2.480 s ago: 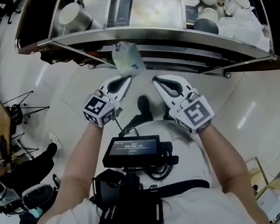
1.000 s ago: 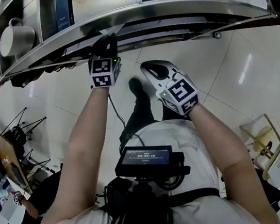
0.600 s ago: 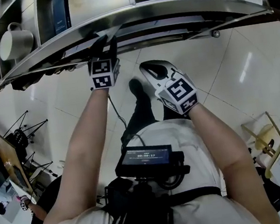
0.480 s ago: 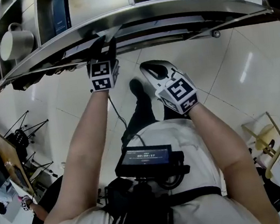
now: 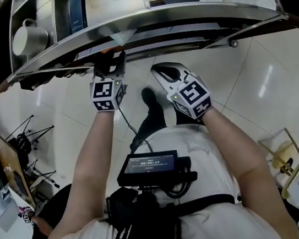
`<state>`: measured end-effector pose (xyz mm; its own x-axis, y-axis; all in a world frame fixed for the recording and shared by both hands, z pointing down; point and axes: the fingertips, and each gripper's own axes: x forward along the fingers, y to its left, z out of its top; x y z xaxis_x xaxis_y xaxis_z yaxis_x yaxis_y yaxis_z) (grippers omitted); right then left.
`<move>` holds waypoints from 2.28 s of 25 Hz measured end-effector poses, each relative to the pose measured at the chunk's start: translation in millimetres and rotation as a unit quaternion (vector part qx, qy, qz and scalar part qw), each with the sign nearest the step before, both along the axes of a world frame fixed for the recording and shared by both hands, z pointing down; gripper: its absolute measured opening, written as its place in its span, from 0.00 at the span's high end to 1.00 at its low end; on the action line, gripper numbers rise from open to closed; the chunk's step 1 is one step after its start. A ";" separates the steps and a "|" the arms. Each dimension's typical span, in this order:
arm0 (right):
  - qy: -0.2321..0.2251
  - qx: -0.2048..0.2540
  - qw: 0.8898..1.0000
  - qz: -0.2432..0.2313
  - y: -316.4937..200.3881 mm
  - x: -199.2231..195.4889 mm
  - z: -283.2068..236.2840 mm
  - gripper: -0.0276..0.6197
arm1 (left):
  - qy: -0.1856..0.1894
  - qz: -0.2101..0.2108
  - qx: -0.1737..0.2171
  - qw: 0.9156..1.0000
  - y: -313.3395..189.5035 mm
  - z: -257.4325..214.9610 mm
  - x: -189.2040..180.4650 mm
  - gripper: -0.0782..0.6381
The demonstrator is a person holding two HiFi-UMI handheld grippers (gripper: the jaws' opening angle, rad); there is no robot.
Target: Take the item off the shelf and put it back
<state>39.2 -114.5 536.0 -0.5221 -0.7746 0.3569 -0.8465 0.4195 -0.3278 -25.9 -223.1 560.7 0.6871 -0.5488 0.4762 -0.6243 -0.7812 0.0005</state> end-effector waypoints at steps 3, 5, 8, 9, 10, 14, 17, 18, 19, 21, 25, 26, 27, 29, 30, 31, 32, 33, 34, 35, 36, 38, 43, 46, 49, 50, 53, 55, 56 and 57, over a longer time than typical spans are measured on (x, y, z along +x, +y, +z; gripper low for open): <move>-0.012 0.008 1.000 -0.008 -2.7 -4.9 -14.8 0.93 | 0.033 0.006 0.006 0.999 16.3 -29.6 -5.8 0.72; -0.017 0.016 1.000 -0.017 -4.5 -9.4 -27.8 0.93 | 0.054 0.001 0.013 0.998 22.0 -50.1 -13.3 0.76; -0.020 0.030 0.999 -0.031 -5.6 -15.6 -48.8 0.93 | 0.091 -0.003 0.005 0.996 28.9 -76.3 -23.2 0.82; -0.021 0.036 0.998 -0.035 -6.4 -17.6 -56.3 0.93 | 0.101 -0.001 0.002 0.995 30.8 -84.1 -26.3 0.82; -0.022 0.043 0.998 -0.040 -7.5 -19.5 -64.1 0.93 | 0.110 -0.001 0.000 0.994 32.3 -91.5 -29.8 0.84; -0.028 0.069 0.995 -0.060 -9.2 -27.0 -95.8 0.93 | 0.130 0.007 0.000 0.992 39.1 -118.7 -42.6 0.86; -0.033 0.086 0.993 -0.075 -9.5 -32.4 -119.1 0.93 | 0.143 0.013 -0.003 0.990 43.7 -139.2 -48.6 0.86; -0.035 0.093 0.992 -0.078 -9.2 -33.9 -126.7 0.93 | 0.149 0.015 -0.006 0.989 45.5 -145.4 -49.8 0.86; -0.038 0.099 0.991 -0.081 -8.9 -35.5 -134.1 0.93 | 0.155 0.017 -0.010 0.988 47.5 -151.0 -50.9 0.86; -0.041 0.110 0.989 -0.088 -8.6 -40.2 -147.7 0.93 | 0.163 0.026 -0.020 0.986 52.2 -161.4 -52.9 0.86; -0.044 0.131 0.985 -0.098 -8.8 -50.2 -169.1 0.93 | 0.167 0.059 -0.025 0.984 64.9 -185.2 -51.4 0.86; -0.045 0.137 0.984 -0.100 -8.9 -51.8 -173.8 0.93 | 0.171 0.065 -0.023 0.983 66.8 -189.9 -50.8 0.86; -0.046 0.141 0.984 -0.102 -9.1 -53.0 -177.9 0.93 | 0.174 0.070 -0.022 0.982 68.7 -193.5 -50.1 0.86; -0.048 0.147 0.983 -0.103 -10.0 -54.4 -184.8 0.93 | 0.179 0.086 -0.027 0.980 74.1 -200.0 -46.8 0.86; -0.049 0.150 0.982 -0.102 -10.8 -54.7 -188.0 0.93 | 0.179 0.091 -0.028 0.979 75.2 -200.6 -47.2 0.86; -0.050 0.152 0.982 -0.101 -11.7 -54.9 -191.1 0.93 | 0.179 0.092 -0.026 0.979 74.5 -199.3 -49.9 0.86; -0.051 0.155 0.982 -0.099 -12.5 -55.3 -194.3 0.93 | 0.178 0.092 -0.023 0.979 73.4 -198.5 -53.0 0.86; -0.051 0.157 0.981 -0.099 -13.0 -55.9 -197.4 0.93 | 0.179 0.092 -0.021 0.979 73.1 -199.2 -55.3 0.86; -0.051 0.161 0.981 -0.099 -13.2 -56.5 -200.4 0.93 | 0.181 0.092 -0.021 0.979 73.1 -201.0 -56.7 0.87; -0.052 0.164 0.980 -0.099 -13.2 -57.0 -202.8 0.93 | 0.183 0.091 -0.019 0.979 73.1 -203.2 -57.4 0.87; -0.051 0.166 0.980 -0.099 -13.1 -57.2 -204.1 0.94 | 0.186 0.090 -0.017 0.978 73.0 -204.8 -57.8 0.87; -0.051 0.166 0.980 -0.096 -12.8 -55.9 -204.6 0.95 | 0.188 0.089 -0.014 0.978 72.8 -205.5 -57.8 0.88; -0.049 0.172 0.980 -0.090 -13.0 -49.0 -208.5 0.95 | 0.184 0.098 -0.011 0.978 73.7 -203.8 -53.0 0.89; -0.048 0.175 0.979 -0.090 -14.5 -47.5 -210.6 0.95 | 0.188 0.099 -0.007 0.977 71.8 -208.4 -51.0 0.89; -0.044 0.178 0.979 -0.093 -15.0 -48.3 -211.9 0.95 | 0.189 0.101 -0.002 0.977 70.4 -210.7 -48.2 0.89; -0.043 0.179 0.978 -0.095 -14.8 -49.1 -212.1 0.95 | 0.189 0.101 -0.001 0.977 70.1 -210.7 -47.8 0.89; -0.042 0.182 0.977 -0.099 -14.0 -51.4 -213.4 0.95 | 0.190 0.100 0.002 0.977 70.2 -210.8 -46.8 0.89; -0.042 0.184 0.977 -0.099 -14.0 -51.6 -214.4 0.95 | 0.187 0.102 0.001 0.977 71.4 -209.8 -46.0 0.89; -0.042 0.185 0.977 -0.099 -14.0 -51.5 -214.9 0.95 | 0.185 0.103 0.001 0.977 72.1 -209.1 -45.7 0.89; -0.042 0.185 0.977 -0.099 -13.9 -51.4 -215.3 0.95 | 0.183 0.104 0.000 0.978 72.6 -208.7 -45.4 0.89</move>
